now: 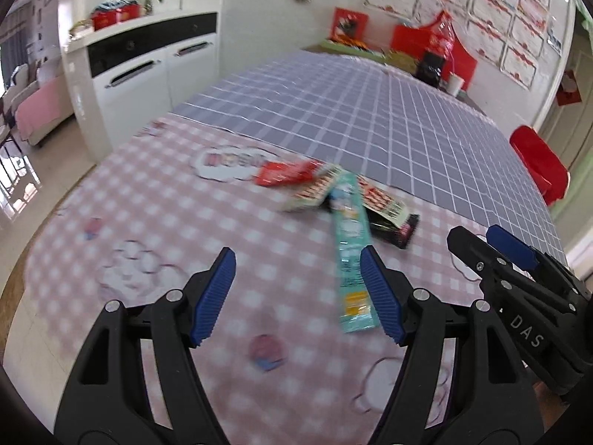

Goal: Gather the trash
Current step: 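Close the left tool on the teal snack stick, then lift the teal stick with the left tool while right grasps the red-and-white snack bar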

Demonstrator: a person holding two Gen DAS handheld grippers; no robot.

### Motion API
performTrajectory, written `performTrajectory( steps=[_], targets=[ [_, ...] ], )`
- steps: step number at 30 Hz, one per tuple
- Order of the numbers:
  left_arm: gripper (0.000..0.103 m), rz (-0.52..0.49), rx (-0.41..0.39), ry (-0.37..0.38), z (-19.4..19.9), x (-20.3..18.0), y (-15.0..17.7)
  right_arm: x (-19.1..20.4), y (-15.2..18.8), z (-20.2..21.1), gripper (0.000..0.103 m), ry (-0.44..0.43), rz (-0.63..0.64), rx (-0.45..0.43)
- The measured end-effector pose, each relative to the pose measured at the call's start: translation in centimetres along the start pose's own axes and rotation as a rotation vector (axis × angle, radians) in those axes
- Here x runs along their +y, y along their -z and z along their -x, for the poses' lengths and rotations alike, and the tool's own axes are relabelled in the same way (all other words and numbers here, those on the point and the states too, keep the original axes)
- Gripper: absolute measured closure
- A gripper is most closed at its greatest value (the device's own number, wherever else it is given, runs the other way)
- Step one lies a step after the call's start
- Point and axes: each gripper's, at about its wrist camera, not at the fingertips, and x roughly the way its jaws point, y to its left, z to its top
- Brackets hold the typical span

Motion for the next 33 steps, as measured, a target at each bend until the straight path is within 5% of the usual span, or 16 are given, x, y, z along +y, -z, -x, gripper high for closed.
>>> performTrajectory(
  steps=[4,13,21,22,33],
  targets=[
    [0.037,-0.008,0.049,0.002,-2.6,-1.9,-0.4,-1.7,-0.2,-0.9,0.043,-0.005,-0.006,0.027],
    [0.076,-0.026,0.111,0.007,-5.7,-3.0,-1.0,-2.2,-1.0,-2.4,0.043,-0.051,-0.002,0.052],
    [0.08,0.03,-0.005,0.077,-2.7,-2.2,-1.2,-2.3,-1.8,-2.9,0.043,-0.075,-0.011,0.046],
    [0.099,0.033,-0.027,0.079,-2.1,-2.0,-1.4,-2.2,-2.1,-3.0,0.043,-0.077,-0.007,0.047],
    [0.1,0.108,-0.122,0.091,0.4,2.0,-2.7,1.5,-2.7,-6.2,0.043,-0.111,0.07,0.115]
  ],
)
